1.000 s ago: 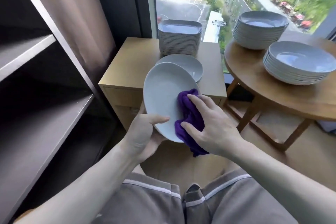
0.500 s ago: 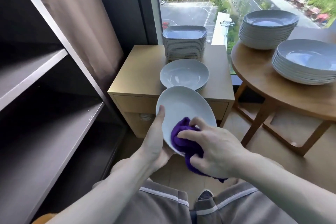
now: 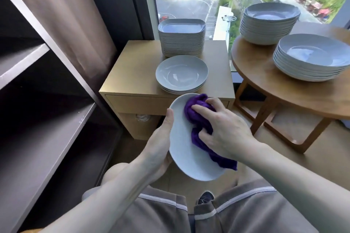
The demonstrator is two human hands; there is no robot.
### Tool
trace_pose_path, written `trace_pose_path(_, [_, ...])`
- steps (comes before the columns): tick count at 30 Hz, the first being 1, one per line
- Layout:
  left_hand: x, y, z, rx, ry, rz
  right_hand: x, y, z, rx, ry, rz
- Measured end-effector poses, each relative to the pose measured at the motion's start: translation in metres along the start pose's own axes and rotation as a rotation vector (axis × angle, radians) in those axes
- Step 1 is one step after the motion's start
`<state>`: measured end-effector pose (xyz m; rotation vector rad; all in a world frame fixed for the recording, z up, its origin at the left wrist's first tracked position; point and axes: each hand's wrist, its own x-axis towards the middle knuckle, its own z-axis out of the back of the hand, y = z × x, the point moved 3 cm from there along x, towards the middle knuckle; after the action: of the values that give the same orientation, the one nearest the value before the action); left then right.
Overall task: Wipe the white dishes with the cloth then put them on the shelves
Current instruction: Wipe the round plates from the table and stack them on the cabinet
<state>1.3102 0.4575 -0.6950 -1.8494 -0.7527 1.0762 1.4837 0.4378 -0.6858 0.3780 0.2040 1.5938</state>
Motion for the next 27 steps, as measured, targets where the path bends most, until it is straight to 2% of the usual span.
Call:
trace_pose_path(8, [0.004,-0.027,0.016,0.034,-0.096,-0.077,0.002,-0.010,-0.002,-0.128,0.139,-0.040])
trace_pose_path(13, [0.006,-0.040,0.030,0.017,-0.249,-0.151,-0.015,0.025,-0.003,-0.132,0.299,0.180])
trace_pose_path(16, [0.005,-0.035,0.030,0.011,-0.298,-0.134,-0.025,0.045,-0.003,-0.039,0.368,0.279])
trace_pose_path(18, [0.005,-0.029,0.027,-0.001,-0.308,-0.104,-0.027,0.051,-0.001,0.021,0.331,0.316])
trace_pose_path(22, [0.004,-0.017,0.014,-0.032,-0.243,-0.006,-0.023,0.053,0.007,0.052,0.099,0.341])
trace_pose_path(27, [0.001,-0.004,0.002,0.025,-0.146,0.026,-0.009,0.034,0.012,-0.086,-0.032,0.204])
